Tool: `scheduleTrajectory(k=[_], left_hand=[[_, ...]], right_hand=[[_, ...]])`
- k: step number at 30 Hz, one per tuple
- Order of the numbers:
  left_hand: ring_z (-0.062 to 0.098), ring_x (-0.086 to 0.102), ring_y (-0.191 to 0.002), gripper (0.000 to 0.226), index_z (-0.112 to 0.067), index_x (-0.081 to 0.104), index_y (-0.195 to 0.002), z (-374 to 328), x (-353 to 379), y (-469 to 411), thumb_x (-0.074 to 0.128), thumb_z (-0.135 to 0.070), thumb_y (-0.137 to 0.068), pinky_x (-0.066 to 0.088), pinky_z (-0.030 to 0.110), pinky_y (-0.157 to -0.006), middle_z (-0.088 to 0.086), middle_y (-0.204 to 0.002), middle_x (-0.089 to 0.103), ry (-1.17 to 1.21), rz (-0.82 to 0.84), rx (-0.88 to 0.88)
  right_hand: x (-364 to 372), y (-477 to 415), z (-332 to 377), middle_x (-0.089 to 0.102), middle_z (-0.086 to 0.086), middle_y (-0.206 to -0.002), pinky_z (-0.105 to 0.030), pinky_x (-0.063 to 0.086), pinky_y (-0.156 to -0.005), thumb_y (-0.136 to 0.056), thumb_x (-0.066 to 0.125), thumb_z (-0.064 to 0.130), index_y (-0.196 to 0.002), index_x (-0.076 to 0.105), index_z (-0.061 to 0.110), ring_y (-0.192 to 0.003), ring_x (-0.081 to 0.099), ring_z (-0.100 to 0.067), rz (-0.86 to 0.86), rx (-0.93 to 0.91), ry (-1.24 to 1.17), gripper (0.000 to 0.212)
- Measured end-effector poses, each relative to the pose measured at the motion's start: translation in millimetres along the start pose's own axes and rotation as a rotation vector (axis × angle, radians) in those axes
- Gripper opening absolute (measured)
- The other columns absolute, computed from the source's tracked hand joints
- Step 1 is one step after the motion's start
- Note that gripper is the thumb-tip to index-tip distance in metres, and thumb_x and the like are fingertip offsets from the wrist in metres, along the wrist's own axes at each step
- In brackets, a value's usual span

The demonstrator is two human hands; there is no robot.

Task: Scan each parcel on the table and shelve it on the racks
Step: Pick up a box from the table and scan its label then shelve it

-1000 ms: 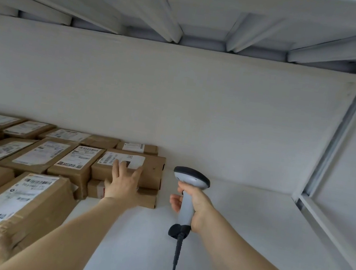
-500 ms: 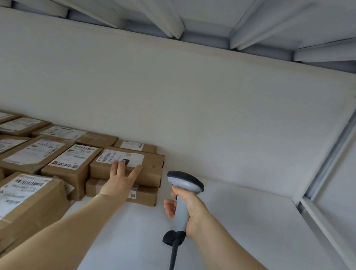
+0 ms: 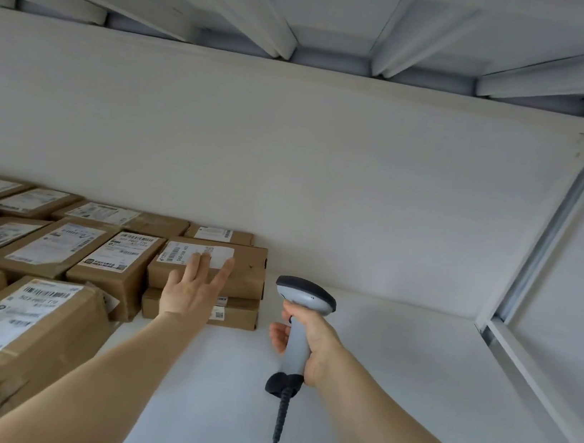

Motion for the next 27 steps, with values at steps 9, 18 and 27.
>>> scheduleTrajectory(k=[9, 18, 27], left_hand=[[0.027, 0.006, -0.146, 0.098, -0.016, -0.017, -0.151, -33.6, -12.4, 73.5, 0.056, -0.043, -0.092, 0.013, 0.043, -0.115, 0.007, -0.157, 0.016, 0.038, 0.020, -0.024], [0.028, 0.014, -0.145, 0.090, -0.010, -0.007, -0.153, -85.9, -35.8, 152.7, 0.055, -0.040, -0.094, 0.011, 0.044, -0.116, 0.008, -0.153, 0.028, 0.133, 0.010, 0.102], [0.025, 0.017, -0.144, 0.081, -0.010, -0.003, -0.153, -180.0, -52.0, 266.2, 0.048, -0.038, -0.097, 0.012, 0.041, -0.117, 0.005, -0.151, 0.030, 0.181, -0.026, 0.428]], right_hand=[[-7.8, 24.9, -22.8, 0.071, -0.017, -0.081, -0.030, 0.057, -0.061, -0.078, 0.080, 0.023, -0.096, 0.065, 0.005, -0.062, 0.065, -0.022, 0.068, 0.055, 0.010, 0.030], [-61.5, 101.4, -52.9, 0.073, -0.018, -0.084, -0.031, 0.057, -0.064, -0.078, 0.080, 0.021, -0.100, 0.065, 0.002, -0.065, 0.066, -0.023, -0.015, 0.001, 0.001, 0.033], [-157.6, 218.1, -113.5, 0.069, -0.016, -0.077, -0.027, 0.053, -0.055, -0.083, 0.074, 0.020, -0.093, 0.065, 0.004, -0.055, 0.061, -0.020, -0.219, -0.091, -0.090, 0.020]])
Point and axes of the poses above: each hand's wrist, its own y-axis away from the middle knuckle, its own x-axis out of the palm, z = x × y, the point moved 10 cm from there along -y, towards the middle knuckle
